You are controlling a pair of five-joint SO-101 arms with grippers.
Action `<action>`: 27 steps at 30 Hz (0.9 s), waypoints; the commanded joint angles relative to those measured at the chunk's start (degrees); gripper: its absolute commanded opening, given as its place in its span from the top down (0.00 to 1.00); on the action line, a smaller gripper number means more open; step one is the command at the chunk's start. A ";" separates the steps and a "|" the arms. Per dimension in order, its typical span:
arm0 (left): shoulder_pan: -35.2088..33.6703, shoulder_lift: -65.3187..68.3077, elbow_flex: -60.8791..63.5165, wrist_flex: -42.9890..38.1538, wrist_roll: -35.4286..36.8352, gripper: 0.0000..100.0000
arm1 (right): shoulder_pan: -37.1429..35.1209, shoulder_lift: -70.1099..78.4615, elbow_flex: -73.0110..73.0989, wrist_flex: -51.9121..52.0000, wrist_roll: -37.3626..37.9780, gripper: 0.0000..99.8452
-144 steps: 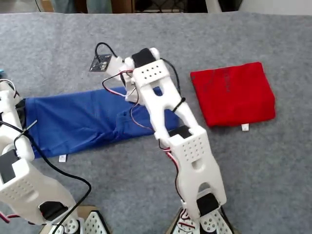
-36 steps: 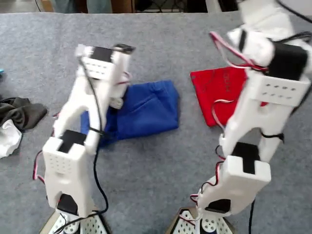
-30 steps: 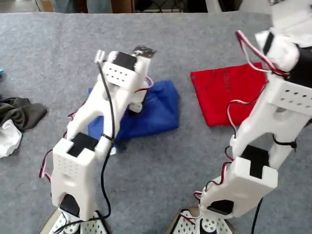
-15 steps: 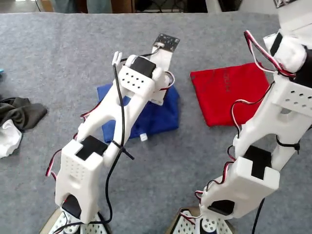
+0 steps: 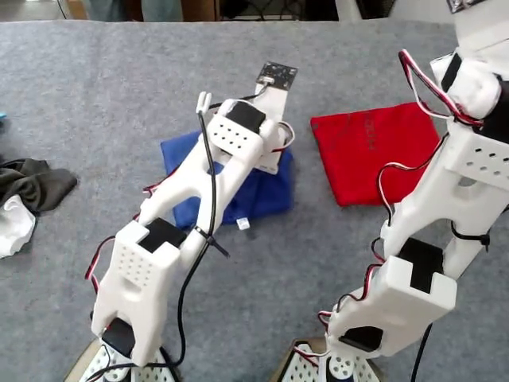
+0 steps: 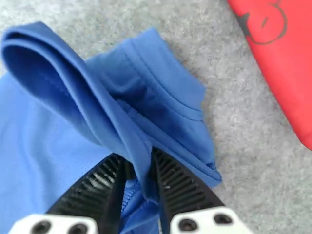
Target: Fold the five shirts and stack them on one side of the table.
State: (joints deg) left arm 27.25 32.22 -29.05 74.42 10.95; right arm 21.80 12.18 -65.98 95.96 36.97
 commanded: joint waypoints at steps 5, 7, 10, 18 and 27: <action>1.19 -0.79 -3.03 -2.64 0.44 0.97 | 0.18 -0.84 -1.54 -0.88 0.35 0.99; 1.19 -0.79 -3.03 -3.52 0.44 0.97 | 0.18 -0.84 -1.54 -0.88 0.35 0.99; 1.89 -0.79 -2.95 -4.31 0.44 0.97 | 0.18 -0.84 -1.54 -0.88 0.35 0.99; 1.98 -0.79 -2.77 -5.98 3.69 0.97 | 0.18 -0.84 -1.45 -0.88 0.35 0.99; 1.98 -1.32 -2.77 -5.63 4.92 0.85 | -0.79 -0.84 -1.63 -1.05 0.26 0.98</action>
State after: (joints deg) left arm 29.10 32.22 -29.05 69.41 14.20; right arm 21.80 12.18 -65.98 95.78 36.97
